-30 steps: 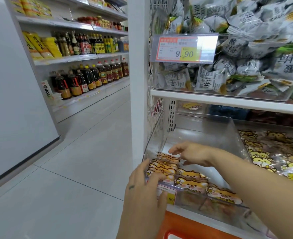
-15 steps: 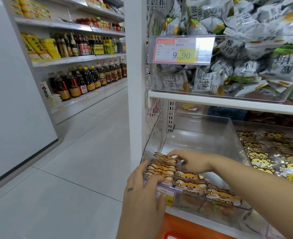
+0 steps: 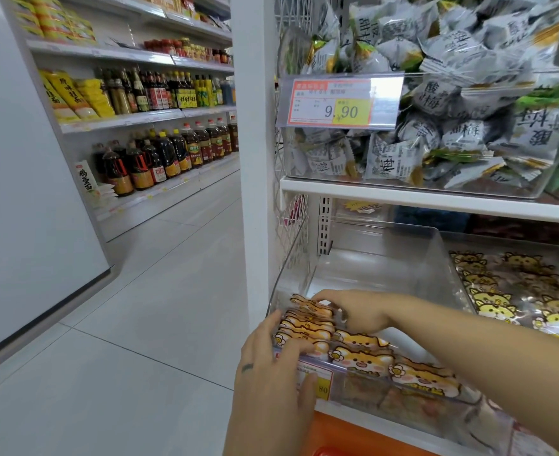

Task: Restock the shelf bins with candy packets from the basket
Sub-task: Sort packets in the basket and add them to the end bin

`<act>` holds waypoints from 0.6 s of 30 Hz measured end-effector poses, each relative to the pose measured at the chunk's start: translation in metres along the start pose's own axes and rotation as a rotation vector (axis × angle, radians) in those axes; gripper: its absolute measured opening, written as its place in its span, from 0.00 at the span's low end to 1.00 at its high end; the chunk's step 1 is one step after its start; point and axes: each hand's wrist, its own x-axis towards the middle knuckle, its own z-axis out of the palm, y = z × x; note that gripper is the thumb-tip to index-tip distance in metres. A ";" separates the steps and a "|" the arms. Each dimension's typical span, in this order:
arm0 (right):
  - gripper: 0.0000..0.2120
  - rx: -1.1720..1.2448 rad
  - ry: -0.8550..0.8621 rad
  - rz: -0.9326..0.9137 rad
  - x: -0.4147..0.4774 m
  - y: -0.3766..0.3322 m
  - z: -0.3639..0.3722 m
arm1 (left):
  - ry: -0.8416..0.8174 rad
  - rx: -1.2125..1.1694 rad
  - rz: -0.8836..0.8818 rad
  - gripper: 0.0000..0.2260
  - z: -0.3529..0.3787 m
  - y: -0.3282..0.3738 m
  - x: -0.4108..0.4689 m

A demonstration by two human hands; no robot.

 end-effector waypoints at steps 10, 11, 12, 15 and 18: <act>0.18 0.438 -0.079 -0.041 -0.012 0.004 -0.004 | 0.010 -0.026 0.003 0.12 0.003 0.000 -0.001; 0.17 0.464 -0.076 -0.045 -0.012 0.004 -0.003 | 0.031 -0.043 0.006 0.12 0.004 0.000 0.000; 0.16 0.473 -0.076 -0.050 -0.011 0.005 -0.001 | 0.044 -0.057 0.005 0.12 0.006 -0.001 0.001; 0.17 0.511 -0.087 -0.070 -0.013 -0.001 0.001 | 0.105 -0.044 0.045 0.13 0.015 -0.005 0.000; 0.18 0.595 -0.091 -0.052 -0.013 0.001 0.006 | 0.168 -0.111 0.073 0.15 0.019 -0.010 0.001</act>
